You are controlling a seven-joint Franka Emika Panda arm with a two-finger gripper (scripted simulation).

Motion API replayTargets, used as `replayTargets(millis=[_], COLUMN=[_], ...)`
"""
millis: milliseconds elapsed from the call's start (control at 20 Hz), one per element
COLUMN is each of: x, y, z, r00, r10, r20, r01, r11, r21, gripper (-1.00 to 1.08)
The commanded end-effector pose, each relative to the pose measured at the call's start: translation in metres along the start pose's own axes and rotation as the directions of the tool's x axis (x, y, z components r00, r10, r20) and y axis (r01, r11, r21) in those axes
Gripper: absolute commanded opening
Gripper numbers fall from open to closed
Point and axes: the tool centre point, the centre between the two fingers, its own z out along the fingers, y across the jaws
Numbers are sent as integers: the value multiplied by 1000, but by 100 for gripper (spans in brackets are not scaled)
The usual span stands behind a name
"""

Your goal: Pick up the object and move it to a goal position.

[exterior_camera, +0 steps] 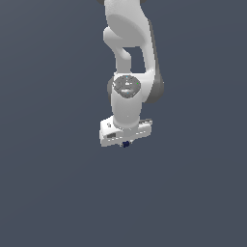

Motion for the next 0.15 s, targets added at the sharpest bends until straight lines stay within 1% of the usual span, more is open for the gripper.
replayTargets(millis=[0,100], x=[0,0], y=[0,-1], z=[1,2], r00=[1000,1000], r10=[0,0], r20=[1,1], r01=[0,0], r11=[1000,1000], r21=[0,0], gripper=[-100,-100])
